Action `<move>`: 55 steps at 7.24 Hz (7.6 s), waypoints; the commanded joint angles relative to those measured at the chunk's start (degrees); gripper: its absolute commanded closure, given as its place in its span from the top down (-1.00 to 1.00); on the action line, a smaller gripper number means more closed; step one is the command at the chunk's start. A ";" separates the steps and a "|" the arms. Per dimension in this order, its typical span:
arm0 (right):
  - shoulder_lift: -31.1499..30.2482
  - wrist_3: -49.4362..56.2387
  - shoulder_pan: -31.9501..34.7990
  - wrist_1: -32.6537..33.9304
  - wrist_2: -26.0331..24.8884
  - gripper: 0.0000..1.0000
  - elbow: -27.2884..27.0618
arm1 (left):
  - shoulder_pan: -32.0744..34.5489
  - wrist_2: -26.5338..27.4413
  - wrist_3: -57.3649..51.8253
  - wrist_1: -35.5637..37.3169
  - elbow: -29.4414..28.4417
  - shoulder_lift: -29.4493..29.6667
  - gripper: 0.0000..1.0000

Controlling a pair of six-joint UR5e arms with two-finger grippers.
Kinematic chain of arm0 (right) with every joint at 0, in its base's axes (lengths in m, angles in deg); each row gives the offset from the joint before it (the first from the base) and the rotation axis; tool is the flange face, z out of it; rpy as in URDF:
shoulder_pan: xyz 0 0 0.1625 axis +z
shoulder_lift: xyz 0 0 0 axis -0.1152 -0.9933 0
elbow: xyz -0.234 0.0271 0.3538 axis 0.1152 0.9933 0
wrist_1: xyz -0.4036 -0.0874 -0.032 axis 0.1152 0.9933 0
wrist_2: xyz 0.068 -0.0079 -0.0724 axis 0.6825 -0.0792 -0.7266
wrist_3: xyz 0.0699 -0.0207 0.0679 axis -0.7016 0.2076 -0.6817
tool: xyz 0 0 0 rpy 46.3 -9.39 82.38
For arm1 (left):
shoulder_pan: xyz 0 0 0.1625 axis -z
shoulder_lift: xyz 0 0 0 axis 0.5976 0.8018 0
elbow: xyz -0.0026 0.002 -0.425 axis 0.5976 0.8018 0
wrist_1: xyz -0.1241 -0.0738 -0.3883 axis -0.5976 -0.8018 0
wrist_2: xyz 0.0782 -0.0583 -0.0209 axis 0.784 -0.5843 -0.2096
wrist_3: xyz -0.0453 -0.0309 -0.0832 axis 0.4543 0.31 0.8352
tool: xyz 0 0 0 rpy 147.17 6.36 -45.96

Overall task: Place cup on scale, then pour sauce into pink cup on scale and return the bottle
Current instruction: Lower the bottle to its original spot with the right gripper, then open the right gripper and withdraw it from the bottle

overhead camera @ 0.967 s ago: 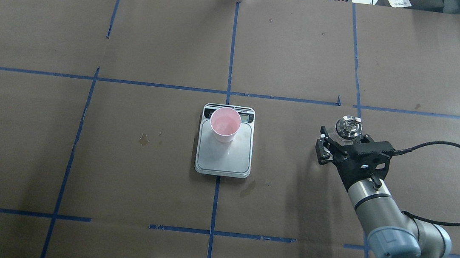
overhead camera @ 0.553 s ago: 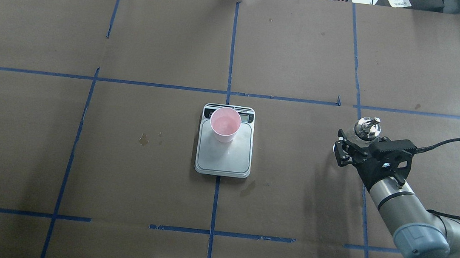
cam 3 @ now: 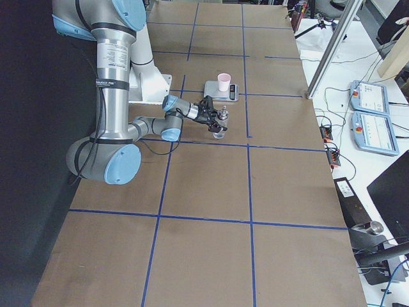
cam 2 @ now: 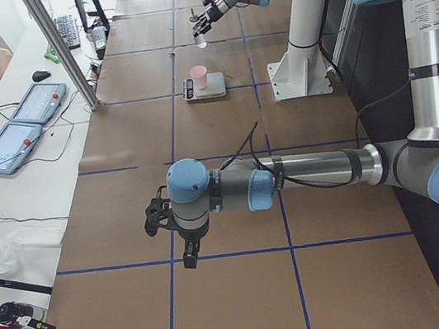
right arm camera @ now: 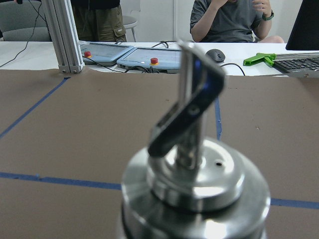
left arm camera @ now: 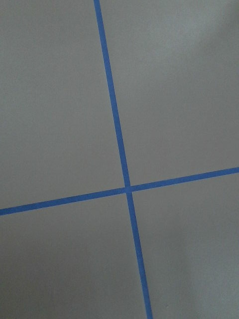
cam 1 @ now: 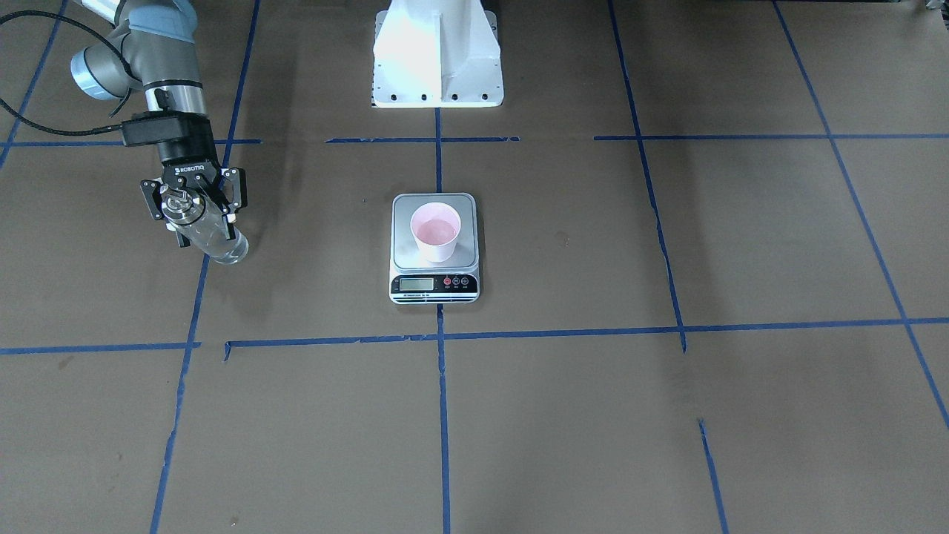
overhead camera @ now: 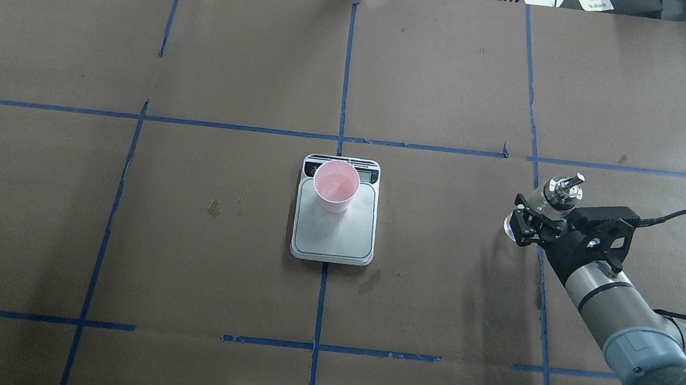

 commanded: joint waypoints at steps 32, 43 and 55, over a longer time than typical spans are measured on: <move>-1.63 -0.32 -6.68 1.64 -7.98 1.00 1.32 | -0.10 0.00 0.00 0.17 -0.41 0.00 1.00; -18.07 -0.42 -13.72 -15.68 -10.72 1.00 1.75 | -0.10 0.00 0.00 0.08 -0.33 0.00 1.00; -1.14 44.15 60.93 26.85 73.81 1.00 0.79 | -0.10 -0.09 0.00 -0.01 -0.24 0.09 1.00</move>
